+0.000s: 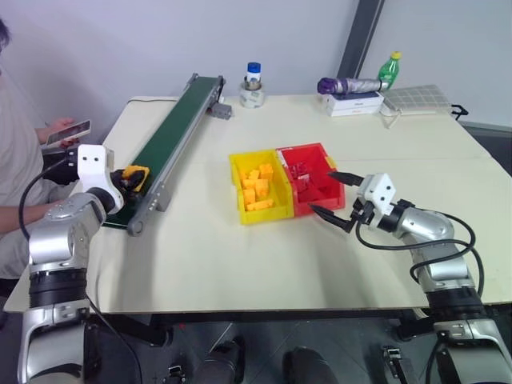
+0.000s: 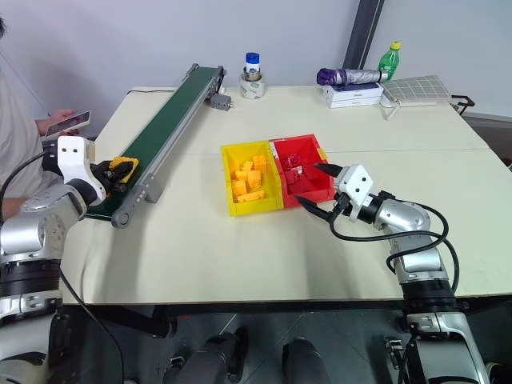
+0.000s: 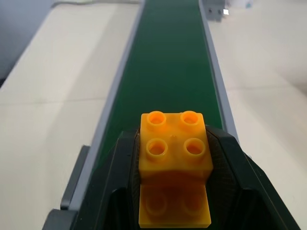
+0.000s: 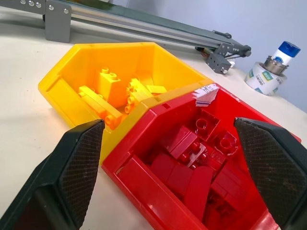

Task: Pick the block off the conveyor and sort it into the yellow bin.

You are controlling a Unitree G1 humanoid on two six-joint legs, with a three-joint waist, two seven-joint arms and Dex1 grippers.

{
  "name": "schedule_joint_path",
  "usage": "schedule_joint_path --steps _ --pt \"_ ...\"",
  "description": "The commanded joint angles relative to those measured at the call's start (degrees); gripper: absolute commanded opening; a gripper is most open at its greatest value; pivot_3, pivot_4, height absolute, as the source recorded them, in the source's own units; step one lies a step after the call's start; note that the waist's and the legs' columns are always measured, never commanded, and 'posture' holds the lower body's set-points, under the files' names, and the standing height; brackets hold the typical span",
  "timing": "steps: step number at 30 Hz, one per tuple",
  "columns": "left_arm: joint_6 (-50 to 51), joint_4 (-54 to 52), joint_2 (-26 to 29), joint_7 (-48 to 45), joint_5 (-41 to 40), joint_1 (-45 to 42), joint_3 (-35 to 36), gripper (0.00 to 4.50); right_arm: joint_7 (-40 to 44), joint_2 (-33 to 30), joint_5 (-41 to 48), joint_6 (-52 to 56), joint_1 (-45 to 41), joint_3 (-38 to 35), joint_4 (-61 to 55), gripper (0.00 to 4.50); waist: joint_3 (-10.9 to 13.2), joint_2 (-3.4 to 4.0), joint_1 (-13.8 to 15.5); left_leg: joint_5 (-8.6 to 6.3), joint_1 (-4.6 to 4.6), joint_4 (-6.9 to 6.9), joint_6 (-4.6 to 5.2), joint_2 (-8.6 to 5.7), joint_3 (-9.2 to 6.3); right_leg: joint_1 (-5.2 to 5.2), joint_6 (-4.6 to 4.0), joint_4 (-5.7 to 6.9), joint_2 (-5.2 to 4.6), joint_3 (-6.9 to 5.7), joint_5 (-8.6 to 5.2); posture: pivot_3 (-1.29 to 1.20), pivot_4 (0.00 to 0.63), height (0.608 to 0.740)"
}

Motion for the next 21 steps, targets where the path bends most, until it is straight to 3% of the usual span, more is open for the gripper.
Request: schedule_joint_path --steps 1,5,7,14,21 --pt "-2.07 -7.93 -1.16 -3.02 -4.19 -2.62 0.60 1.32 -0.18 -0.11 0.42 -0.85 -0.58 -0.75 -1.45 4.50 0.00 -0.01 0.13 0.00 -0.01 0.01 0.00 0.00 0.00 0.02 0.00 0.00 0.00 0.00 0.00 0.00 0.150 0.740" --pt "-2.84 -13.98 -3.41 -8.70 -5.10 -2.00 -6.28 1.32 -0.24 0.03 0.34 -0.97 -0.95 -0.68 -1.14 4.50 0.00 0.00 -0.05 0.00 0.01 0.04 0.00 -0.01 0.01 0.28 0.00 0.00 0.00 0.00 0.00 0.00 0.150 0.740" --pt "-2.33 -14.50 -7.13 -8.28 -5.21 -3.32 -9.62 1.32 -0.25 0.09 0.23 -1.16 -0.90 -0.61 -1.06 4.50 0.00 0.00 0.21 0.00 0.08 0.04 0.00 -0.01 0.01 0.36 0.00 0.00 0.00 -0.01 0.00 0.00 0.150 0.740" --pt "-4.65 -9.73 -19.31 -1.71 -0.04 -6.91 -16.94 1.32 -1.28 0.08 0.30 -1.11 0.14 -1.25 -2.27 4.50 0.01 -0.01 -0.14 0.01 0.08 0.10 0.01 0.00 0.01 0.37 0.02 0.00 0.00 -0.02 0.01 0.00 0.150 0.740" --pt "-10.97 -0.37 -25.03 -0.90 6.17 -11.57 -22.05 1.32 -2.66 0.13 0.26 -0.75 1.58 -1.46 -3.98 4.50 0.01 -0.02 0.01 0.02 0.08 0.13 0.02 -0.01 0.00 0.41 0.06 0.00 0.01 -0.06 0.03 0.00 0.150 0.740"
